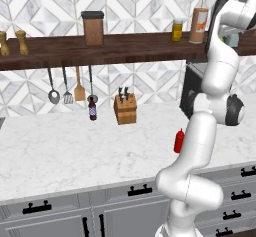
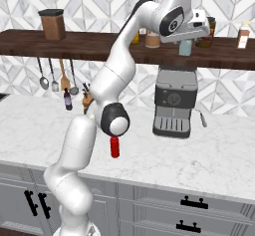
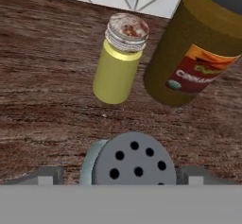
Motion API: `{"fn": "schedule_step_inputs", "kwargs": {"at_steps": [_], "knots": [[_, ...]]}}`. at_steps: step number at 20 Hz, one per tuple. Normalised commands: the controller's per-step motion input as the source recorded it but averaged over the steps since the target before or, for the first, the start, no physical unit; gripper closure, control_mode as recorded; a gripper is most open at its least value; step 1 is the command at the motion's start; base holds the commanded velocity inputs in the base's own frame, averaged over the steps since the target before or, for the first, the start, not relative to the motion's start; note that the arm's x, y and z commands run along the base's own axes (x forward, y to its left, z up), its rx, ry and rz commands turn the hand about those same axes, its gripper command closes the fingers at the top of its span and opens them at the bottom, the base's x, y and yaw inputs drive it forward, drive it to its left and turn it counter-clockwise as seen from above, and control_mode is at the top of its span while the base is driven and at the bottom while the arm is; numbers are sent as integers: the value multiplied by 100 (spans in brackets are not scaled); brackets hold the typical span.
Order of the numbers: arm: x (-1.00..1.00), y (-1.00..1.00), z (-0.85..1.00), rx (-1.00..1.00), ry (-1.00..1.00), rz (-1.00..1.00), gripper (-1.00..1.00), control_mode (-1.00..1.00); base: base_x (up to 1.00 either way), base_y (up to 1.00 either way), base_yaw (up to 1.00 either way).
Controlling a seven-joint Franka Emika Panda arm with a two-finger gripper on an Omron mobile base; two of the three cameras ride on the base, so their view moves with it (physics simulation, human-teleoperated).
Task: Put the shaker and condiment bottle from the counter next to their counterparts in the cabinet.
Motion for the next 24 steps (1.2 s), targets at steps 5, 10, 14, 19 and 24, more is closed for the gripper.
{"fn": "schedule_step_inputs", "kwargs": {"at_steps": [5, 10, 14, 19, 24], "knots": [[0, 0, 11, 1, 3, 0, -100, -100, 0, 0, 0], [0, 0, 39, 2, 4, 0, -100, -100, 0, 0, 0], [0, 0, 34, 0, 8, 0, -100, -100, 0, 0, 0], [-14, 2, 26, 2, 5, -2, -100, -100, 0, 0, 0], [-83, 0, 0, 25, 0, -15, -100, -100, 0, 0, 0]]}}
